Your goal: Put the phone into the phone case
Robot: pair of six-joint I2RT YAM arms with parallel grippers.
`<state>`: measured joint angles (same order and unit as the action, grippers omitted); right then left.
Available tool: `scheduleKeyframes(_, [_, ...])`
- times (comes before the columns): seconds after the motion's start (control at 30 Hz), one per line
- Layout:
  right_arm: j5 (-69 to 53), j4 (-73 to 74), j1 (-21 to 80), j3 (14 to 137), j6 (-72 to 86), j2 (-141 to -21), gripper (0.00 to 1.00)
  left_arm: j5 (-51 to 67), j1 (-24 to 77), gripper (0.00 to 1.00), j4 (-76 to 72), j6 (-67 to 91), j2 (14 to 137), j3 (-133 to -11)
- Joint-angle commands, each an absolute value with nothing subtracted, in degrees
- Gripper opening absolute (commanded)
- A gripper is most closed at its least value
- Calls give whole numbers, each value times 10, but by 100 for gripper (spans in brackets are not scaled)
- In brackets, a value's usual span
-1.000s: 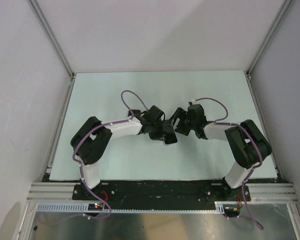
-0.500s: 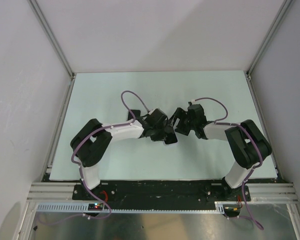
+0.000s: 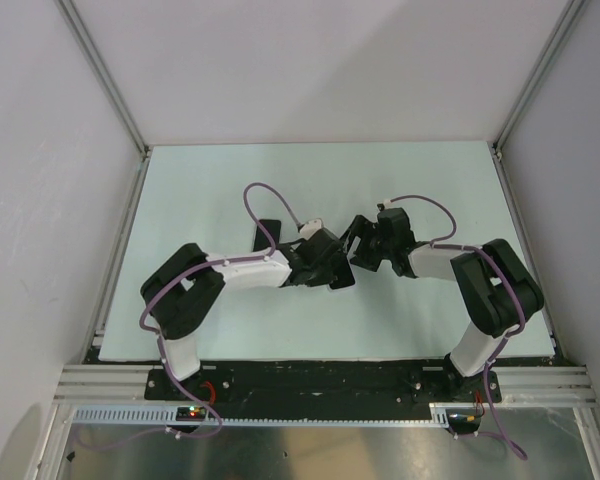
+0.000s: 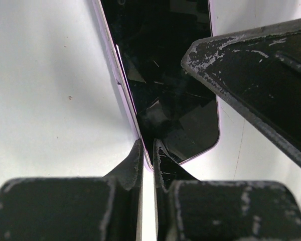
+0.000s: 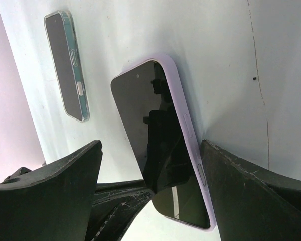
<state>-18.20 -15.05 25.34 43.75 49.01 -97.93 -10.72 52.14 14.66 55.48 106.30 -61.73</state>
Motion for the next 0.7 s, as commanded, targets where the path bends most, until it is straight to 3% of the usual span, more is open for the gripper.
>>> scheduleKeyframes(0.0, [-185, -100, 252, 432, 476, -976, 85, -50, 565, 0, 154, 556, 1168, -552])
scheduleKeyframes(0.47, [-182, -55, 243, 471, 439, -967, 85, -40, 551, 5, 178, 496, 1112, -605])
scheduleKeyframes(0.67, [-181, -33, 243, 493, 421, -973, 85, -54, 549, 19, 177, 483, 1070, -587])
